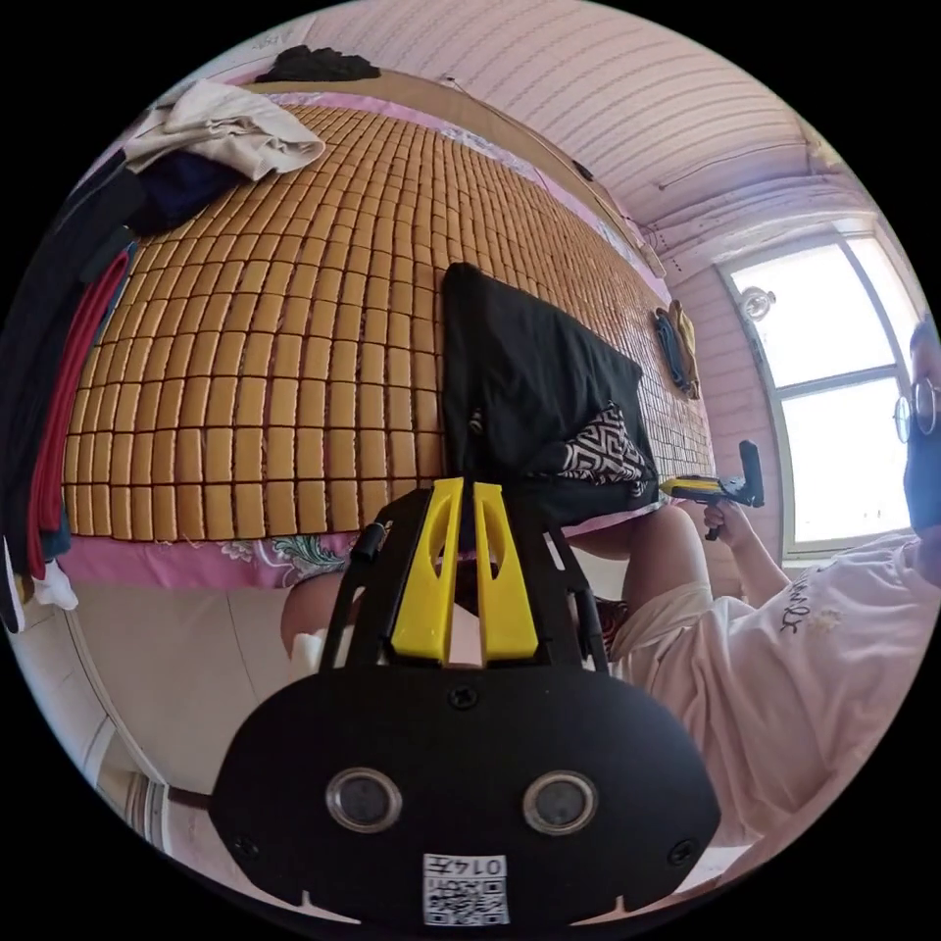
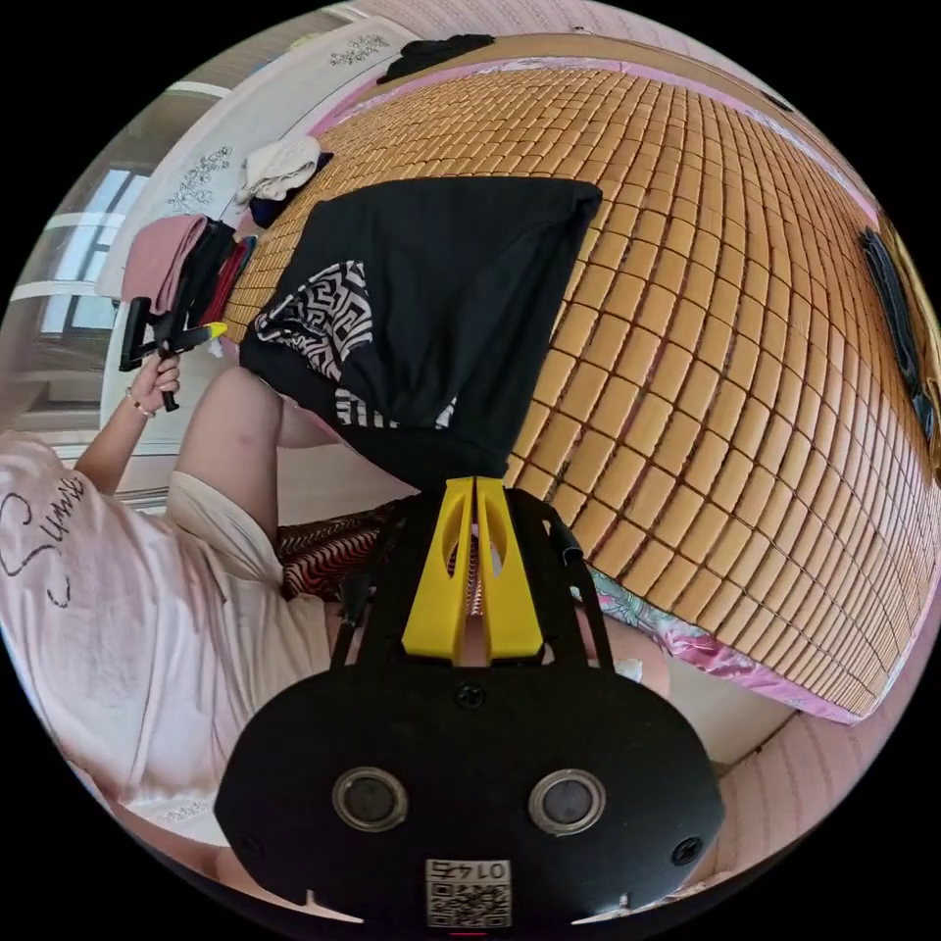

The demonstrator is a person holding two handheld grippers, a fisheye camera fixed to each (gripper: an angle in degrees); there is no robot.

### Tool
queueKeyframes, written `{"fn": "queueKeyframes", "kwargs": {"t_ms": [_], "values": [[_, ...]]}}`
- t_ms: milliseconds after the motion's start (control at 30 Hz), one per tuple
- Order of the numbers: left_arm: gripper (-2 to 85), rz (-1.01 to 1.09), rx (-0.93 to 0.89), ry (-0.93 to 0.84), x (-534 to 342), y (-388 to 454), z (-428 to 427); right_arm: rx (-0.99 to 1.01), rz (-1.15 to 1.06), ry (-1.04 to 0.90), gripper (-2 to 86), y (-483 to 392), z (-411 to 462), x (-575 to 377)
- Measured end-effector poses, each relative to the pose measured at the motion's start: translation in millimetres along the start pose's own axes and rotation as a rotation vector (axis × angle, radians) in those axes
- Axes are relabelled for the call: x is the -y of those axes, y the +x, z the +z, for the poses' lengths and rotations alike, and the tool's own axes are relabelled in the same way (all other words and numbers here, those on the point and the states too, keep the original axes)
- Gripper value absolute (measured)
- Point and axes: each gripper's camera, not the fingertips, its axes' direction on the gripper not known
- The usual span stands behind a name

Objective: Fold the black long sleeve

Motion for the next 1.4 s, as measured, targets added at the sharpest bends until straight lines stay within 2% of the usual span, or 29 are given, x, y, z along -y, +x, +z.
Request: {"fn": "queueKeyframes", "kwargs": {"t_ms": [133,233,300,367,433,500,567,667,733,800,900,1000,1133,1167,1233,1300,1400], "values": [[5.7,0.173,0.033,0.014,3,57,11,-0.09,-0.038,0.204,1.2,-35,-17,17],[8.6,0.285,0.001,0.018,14,103,44,0.039,-0.102,0.307,5.1,-59,-11,48],[9.4,0.343,-0.005,-0.009,19,127,69,0.078,-0.119,0.28,8.4,-74,5,70],[8.9,0.397,0.073,-0.062,20,145,97,0.076,-0.153,0.224,9.3,-89,26,88],[3.7,0.424,0.208,-0.127,16,154,125,0.007,-0.19,0.145,5.7,-103,54,100],[1.0,0.491,0.245,-0.122,6,161,128,-0.023,-0.214,0.123,2.1,-108,62,100],[0.0,0.535,0.246,-0.122,-5,163,122,0.002,-0.252,0.144,0.6,-111,58,94],[-0.6,0.582,0.133,-0.22,-26,161,111,0.132,-0.366,0.127,0.5,-116,49,77],[-0.4,0.542,0.139,-0.252,-45,154,102,0.223,-0.457,0.041,1.0,-122,52,64],[0.1,0.505,0.167,-0.268,-57,149,98,0.222,-0.452,-0.026,1.3,-124,59,59],[0.1,0.468,0.169,-0.268,-68,152,95,0.19,-0.443,-0.038,1.2,-132,66,57],[-0.4,0.507,0.139,-0.161,-69,177,98,0.129,-0.46,0.007,0.6,-150,68,68],[-0.7,0.538,0.067,-0.107,-62,209,143,0.0,-0.502,0.01,-0.3,-187,95,92],[-0.7,0.538,0.061,-0.112,-62,211,152,-0.021,-0.512,-0.006,-0.4,-192,101,94],[-0.9,0.531,0.169,-0.204,-67,215,188,-0.162,-0.526,-0.088,-0.8,-203,129,94],[-0.9,0.545,0.21,-0.287,-77,213,204,-0.169,-0.548,-0.068,-0.9,-207,135,88],[-1.0,0.532,0.232,-0.316,-92,208,210,-0.169,-0.535,-0.036,-0.9,-213,140,83]]}}
